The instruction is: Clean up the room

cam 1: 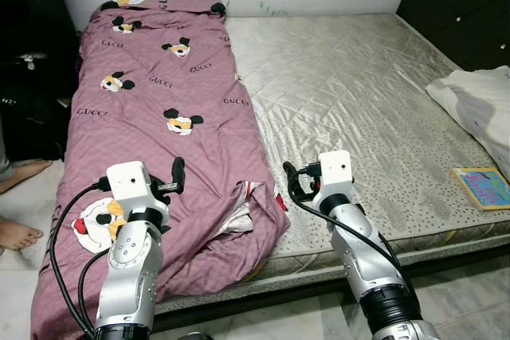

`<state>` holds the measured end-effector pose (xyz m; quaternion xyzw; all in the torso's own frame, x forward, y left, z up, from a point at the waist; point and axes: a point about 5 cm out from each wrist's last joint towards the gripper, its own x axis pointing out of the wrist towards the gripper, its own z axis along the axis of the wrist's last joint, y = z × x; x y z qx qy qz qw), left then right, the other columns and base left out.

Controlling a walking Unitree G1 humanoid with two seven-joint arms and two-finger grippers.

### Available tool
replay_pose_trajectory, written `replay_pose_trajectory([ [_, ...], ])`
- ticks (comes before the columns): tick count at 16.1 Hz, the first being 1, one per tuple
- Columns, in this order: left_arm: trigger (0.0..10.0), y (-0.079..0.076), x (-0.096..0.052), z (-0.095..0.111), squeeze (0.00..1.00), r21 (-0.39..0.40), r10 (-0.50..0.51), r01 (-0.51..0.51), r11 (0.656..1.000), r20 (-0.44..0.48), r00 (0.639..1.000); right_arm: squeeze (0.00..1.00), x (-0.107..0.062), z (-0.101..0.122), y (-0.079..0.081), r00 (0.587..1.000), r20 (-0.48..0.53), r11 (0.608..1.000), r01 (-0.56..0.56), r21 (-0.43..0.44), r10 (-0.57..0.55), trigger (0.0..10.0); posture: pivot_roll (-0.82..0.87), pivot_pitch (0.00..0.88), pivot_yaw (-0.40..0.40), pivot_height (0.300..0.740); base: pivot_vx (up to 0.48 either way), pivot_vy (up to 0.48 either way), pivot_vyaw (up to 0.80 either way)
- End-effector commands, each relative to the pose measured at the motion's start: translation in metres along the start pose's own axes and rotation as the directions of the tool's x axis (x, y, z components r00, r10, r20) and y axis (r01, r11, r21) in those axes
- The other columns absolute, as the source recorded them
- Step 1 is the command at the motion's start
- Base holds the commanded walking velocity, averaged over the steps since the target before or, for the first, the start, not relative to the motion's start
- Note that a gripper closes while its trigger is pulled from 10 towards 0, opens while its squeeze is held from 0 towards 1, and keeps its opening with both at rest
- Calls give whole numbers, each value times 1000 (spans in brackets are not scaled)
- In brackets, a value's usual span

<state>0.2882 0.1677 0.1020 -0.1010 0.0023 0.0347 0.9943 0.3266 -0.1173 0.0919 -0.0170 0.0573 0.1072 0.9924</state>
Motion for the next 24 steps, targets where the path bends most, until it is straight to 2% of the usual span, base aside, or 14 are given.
replay_pose_trajectory([
  [1,10000,0,-3,-1,0,20,4,-4,1000,1,1000,0,-1,-4,-4,1000,-22,1000,15,-1,-15,10000,62,110,-48,740,0,0,0],
  [7,10000,0,-1,0,0,30,7,-7,1000,6,1000,0,0,-4,-4,999,-27,1000,17,-8,-17,10000,65,107,-47,740,0,0,0],
  [10,10000,-2,-1,-2,0,-10,-1,1,1000,-6,1000,0,-1,-9,-4,998,-51,1000,24,7,-24,10000,64,103,-45,740,0,0,-508],
  [12,10000,-3,-1,-1,0,-15,-13,13,1000,-6,1000,0,-1,-6,-5,999,-32,1000,24,3,-24,10000,64,103,-45,740,0,480,-691],
  [22,10000,3,-2,1,0,2,27,-27,1000,8,1000,0,0,0,-1,1000,16,1000,-9,21,9,10000,67,119,-48,740,0,480,0],
  [24,10000,10,-1,8,0,67,36,-38,997,28,999,0,2,6,1,999,34,999,-24,23,24,10000,77,131,-42,740,0,0,0],
])
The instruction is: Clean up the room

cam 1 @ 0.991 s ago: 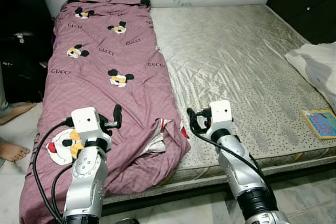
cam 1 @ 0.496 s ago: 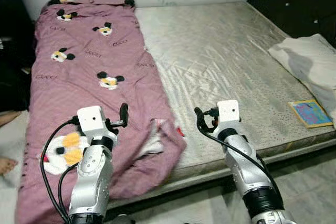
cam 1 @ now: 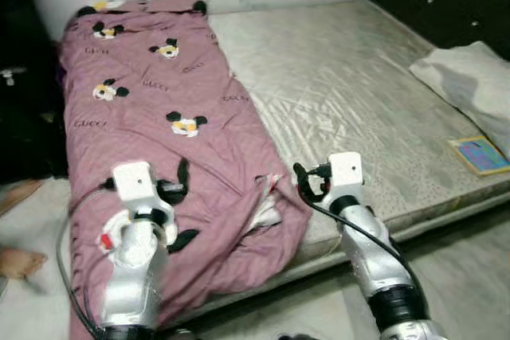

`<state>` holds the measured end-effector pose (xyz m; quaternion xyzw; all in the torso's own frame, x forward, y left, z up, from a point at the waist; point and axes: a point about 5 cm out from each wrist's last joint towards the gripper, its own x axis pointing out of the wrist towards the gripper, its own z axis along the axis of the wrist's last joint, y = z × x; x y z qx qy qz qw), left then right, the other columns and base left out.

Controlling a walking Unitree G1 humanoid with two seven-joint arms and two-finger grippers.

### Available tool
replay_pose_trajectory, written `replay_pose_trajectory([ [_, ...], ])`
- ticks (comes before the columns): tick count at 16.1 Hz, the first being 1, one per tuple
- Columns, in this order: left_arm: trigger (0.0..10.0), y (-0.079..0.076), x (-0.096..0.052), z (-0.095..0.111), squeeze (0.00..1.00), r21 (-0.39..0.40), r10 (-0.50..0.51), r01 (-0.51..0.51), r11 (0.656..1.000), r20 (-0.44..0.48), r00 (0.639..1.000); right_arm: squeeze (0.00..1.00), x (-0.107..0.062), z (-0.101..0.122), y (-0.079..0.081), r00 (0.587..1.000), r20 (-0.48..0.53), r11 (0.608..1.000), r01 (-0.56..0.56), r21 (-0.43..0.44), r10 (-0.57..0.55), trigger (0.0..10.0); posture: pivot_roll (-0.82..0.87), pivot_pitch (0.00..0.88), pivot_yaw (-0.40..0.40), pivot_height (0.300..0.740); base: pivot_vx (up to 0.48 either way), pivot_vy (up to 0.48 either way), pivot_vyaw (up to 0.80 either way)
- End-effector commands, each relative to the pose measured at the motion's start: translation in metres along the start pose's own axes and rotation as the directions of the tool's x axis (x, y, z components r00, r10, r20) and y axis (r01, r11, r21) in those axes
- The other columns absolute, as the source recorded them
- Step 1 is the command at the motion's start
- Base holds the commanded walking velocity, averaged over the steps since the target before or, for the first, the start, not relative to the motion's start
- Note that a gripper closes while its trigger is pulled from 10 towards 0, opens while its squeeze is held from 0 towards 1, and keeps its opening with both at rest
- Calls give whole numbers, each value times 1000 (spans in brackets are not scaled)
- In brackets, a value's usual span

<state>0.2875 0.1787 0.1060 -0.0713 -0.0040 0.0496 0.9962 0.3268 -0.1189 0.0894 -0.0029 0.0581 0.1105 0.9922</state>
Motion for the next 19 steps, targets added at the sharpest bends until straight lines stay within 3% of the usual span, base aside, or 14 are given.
replay_pose_trajectory([
  [1,10000,7,-3,2,0,12,32,-32,999,5,999,0,4,11,6,999,41,1000,-27,-7,28,10000,81,138,-38,740,0,0,0],
  [2,10000,16,-9,4,0,131,53,-56,990,29,998,0,6,16,9,998,58,999,-37,-4,37,10000,87,144,-35,740,0,0,0],
  [4,10000,24,-25,8,0,270,57,-79,960,85,995,0,5,26,10,993,112,999,-30,32,26,10000,107,160,-35,740,0,0,0],
  [6,10000,29,-34,3,0,275,33,-59,960,100,994,0,1,28,7,988,155,999,-6,39,0,10000,100,146,-41,740,0,0,0],
  [9,10000,38,-47,-3,0,305,44,-71,950,94,995,0,-18,21,-6,981,179,997,80,13,-81,10000,66,104,-18,740,0,0,0],
  [11,10000,42,-58,-10,0,323,41,-58,944,59,997,0,-36,12,-18,982,159,994,109,-12,-106,10000,54,75,-6,740,0,0,0],
  [13,10000,43,-63,-14,0,327,38,-53,944,50,998,0,-44,4,-24,985,129,993,116,4,-116,10000,44,57,-3,740,0,0,0],
  [16,10000,32,-68,-21,0,363,-22,5,932,42,999,0,-46,3,-26,985,124,993,119,-10,-117,10000,45,42,-2,740,0,0,0],
  [19,10000,21,-59,-16,0,344,-43,21,939,55,998,0,-32,15,-17,984,150,995,96,-11,-93,10000,63,48,-4,740,0,0,533],
])
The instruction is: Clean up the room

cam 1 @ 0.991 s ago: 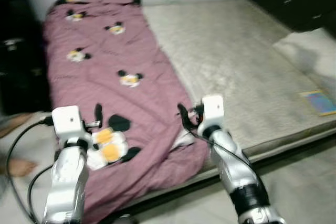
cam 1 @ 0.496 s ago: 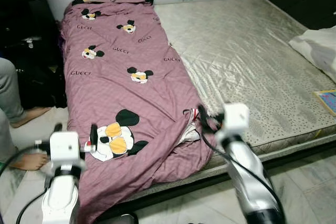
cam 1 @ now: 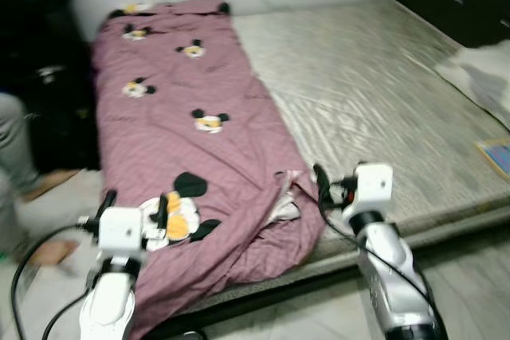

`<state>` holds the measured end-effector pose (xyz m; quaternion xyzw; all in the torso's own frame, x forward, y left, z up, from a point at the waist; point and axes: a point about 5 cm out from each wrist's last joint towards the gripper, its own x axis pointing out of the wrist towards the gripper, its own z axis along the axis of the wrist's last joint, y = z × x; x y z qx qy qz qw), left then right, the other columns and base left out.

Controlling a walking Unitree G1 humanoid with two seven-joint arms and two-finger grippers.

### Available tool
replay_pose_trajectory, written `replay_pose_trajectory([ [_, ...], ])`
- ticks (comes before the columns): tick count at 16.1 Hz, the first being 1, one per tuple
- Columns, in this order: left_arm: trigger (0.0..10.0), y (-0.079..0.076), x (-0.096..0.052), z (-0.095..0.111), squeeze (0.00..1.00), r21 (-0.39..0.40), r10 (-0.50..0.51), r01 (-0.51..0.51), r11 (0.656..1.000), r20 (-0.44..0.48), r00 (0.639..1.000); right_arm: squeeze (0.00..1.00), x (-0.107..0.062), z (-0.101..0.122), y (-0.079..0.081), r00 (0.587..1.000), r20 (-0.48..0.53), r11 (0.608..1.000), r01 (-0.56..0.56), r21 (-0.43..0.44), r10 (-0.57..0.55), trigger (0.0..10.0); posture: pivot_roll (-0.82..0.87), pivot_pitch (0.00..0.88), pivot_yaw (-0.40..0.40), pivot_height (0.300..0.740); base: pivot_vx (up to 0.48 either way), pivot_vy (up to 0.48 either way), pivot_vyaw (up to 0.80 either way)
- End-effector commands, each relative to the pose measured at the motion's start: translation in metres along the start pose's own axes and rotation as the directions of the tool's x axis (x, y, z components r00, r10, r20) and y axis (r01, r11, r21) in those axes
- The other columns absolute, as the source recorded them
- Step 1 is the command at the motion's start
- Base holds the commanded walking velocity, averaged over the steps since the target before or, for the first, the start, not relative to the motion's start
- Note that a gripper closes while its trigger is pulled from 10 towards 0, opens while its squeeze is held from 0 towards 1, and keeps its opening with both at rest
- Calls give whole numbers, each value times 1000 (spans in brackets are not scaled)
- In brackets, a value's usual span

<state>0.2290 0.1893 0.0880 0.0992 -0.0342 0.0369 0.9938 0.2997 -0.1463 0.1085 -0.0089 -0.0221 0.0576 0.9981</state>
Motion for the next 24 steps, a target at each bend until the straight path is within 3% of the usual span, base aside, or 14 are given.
replay_pose_trajectory([
  [1,10000,3,-1,-1,0,9,1,-1,1000,-9,1000,0,4,0,6,1000,-4,1000,-20,7,20,10000,66,54,-7,740,0,0,800],
  [13,10000,2,-1,1,0,-30,21,-22,999,-26,999,0,3,-2,12,997,-33,996,-74,56,75,10000,75,117,-49,740,0,0,0],
  [17,10000,0,7,3,0,-43,26,-27,999,-16,1000,0,9,1,12,996,-26,995,-85,48,86,10000,71,110,-50,715,0,0,0],
  [21,10000,-1,8,4,0,-43,22,-23,999,-16,1000,0,9,0,11,996,-31,995,-87,56,89,10000,70,114,-49,715,0,0,0],
  [24,10000,0,8,4,0,-45,25,-26,999,-18,1000,0,8,-2,16,994,-39,993,-100,62,102,10000,72,123,-47,691,0,0,0],
])
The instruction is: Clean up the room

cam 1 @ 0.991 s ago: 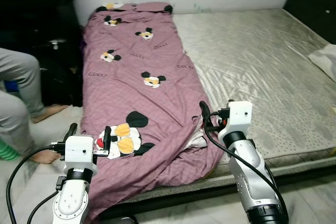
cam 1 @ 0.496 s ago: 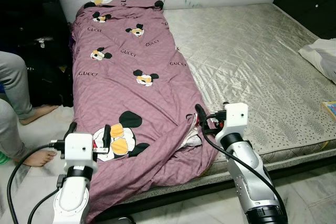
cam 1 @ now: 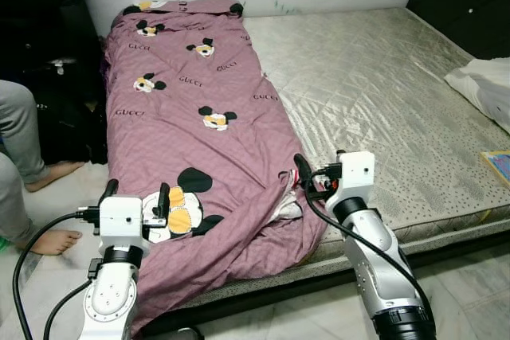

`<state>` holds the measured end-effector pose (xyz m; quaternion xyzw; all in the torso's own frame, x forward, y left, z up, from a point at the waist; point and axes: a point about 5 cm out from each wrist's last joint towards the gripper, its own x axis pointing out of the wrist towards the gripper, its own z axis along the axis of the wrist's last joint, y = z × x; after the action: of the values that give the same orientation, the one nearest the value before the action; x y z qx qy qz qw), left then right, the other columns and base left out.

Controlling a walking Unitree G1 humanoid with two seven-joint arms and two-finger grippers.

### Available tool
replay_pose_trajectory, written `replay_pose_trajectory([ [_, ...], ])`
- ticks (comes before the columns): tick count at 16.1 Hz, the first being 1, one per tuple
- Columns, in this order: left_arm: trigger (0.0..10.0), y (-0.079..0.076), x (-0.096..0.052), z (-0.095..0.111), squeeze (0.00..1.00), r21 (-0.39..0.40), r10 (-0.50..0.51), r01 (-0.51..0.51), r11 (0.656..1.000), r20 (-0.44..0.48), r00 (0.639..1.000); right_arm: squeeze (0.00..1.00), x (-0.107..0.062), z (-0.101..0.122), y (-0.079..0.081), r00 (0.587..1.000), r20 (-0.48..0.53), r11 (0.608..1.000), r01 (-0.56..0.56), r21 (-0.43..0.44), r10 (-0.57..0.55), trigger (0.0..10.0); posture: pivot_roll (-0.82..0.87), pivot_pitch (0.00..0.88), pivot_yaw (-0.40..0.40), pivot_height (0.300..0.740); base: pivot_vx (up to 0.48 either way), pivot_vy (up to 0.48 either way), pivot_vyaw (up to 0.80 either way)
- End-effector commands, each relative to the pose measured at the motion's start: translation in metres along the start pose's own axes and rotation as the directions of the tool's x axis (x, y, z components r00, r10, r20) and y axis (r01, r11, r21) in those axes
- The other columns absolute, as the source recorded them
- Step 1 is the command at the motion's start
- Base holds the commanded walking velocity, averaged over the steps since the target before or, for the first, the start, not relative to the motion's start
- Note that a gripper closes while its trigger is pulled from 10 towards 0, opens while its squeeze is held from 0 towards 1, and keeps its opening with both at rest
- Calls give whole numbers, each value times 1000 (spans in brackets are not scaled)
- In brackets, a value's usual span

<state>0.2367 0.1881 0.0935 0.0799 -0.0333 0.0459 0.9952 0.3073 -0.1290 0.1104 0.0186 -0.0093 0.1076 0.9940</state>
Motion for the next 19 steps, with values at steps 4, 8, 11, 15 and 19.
replay_pose_trajectory([
  [4,10000,1,0,-1,0,-6,5,-5,1000,-15,1000,0,-2,-7,1,1000,-28,1000,-5,5,5,10000,75,131,-46,643,0,0,0],
  [8,10000,0,0,0,0,-7,7,-7,1000,-15,1000,0,-3,-8,1,1000,-29,1000,-7,6,8,10000,82,139,-44,620,0,0,0],
  [11,10000,-5,2,-3,0,-21,4,-5,1000,-33,999,0,-1,-14,3,999,-48,1000,-20,8,20,10000,91,140,-33,620,0,0,0],
  [15,10000,-14,13,5,0,-47,-21,21,999,-2,1000,0,2,-12,10,999,-37,999,-38,15,39,10000,78,136,-44,620,0,0,0],
  [19,10000,-16,22,10,0,-49,-25,26,998,23,999,0,9,-8,13,998,-20,998,-57,23,57,10000,77,154,-51,620,0,0,0],
])
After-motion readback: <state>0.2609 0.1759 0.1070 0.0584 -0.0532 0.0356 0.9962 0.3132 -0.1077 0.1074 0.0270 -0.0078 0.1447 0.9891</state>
